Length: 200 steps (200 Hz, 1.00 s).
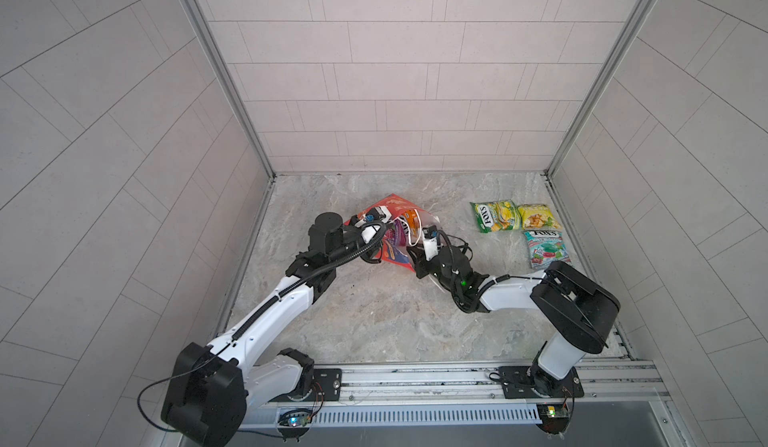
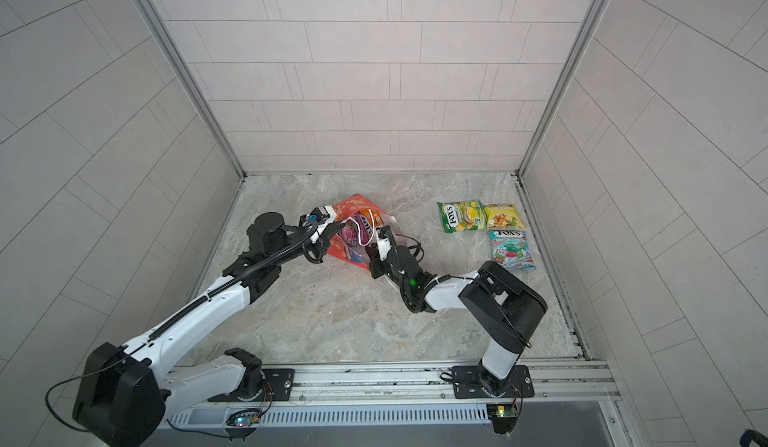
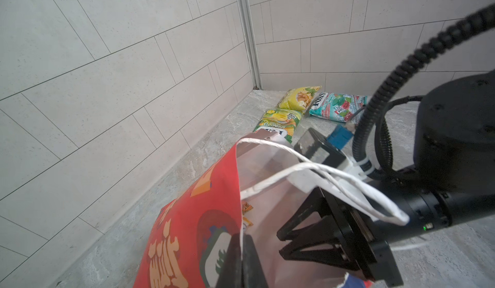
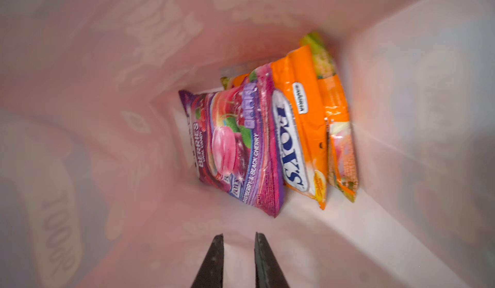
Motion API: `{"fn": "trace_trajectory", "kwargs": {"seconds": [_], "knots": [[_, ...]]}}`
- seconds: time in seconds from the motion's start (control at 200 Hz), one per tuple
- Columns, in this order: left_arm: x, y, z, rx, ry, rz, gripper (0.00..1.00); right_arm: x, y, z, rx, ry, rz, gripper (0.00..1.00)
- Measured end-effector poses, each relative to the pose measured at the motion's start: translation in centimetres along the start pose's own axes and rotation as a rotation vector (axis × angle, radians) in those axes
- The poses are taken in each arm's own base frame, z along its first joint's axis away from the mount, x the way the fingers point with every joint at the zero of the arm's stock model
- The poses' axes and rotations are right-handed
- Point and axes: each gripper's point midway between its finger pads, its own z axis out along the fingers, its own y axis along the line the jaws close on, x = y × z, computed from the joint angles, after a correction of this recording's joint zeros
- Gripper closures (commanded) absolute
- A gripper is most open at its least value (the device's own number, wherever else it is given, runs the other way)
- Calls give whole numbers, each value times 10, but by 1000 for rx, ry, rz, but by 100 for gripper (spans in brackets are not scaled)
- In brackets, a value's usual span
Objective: Take the snacks out of the paper bag
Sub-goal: 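Reach the right gripper into the bag and close on the purple berries packet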
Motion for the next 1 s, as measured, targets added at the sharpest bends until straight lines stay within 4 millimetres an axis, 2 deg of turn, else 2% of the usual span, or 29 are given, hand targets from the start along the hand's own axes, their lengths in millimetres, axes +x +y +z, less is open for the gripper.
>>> {"fn": "trace_trajectory", "kwargs": {"seconds": [0.075, 0.19, 0.305, 0.65, 0.811, 1.001], "knots": [[0, -1, 1, 8, 0, -1, 100, 9, 3, 5, 0, 14, -16, 77], [0, -6, 1, 33, -7, 1, 100, 16, -4, 13, 35, 26, -27, 69], [1, -10, 1, 58, -5, 10, 100, 10, -11, 20, 66, 6, -25, 58], [4, -18, 1, 103, -3, 7, 100, -8, -44, 36, 148, -88, 14, 49], [4, -18, 3, 107, -7, 8, 100, -13, -39, 50, 92, -112, 22, 48], [3, -18, 3, 110, -13, 9, 100, -7, -31, 64, 47, -106, 36, 46]]}}
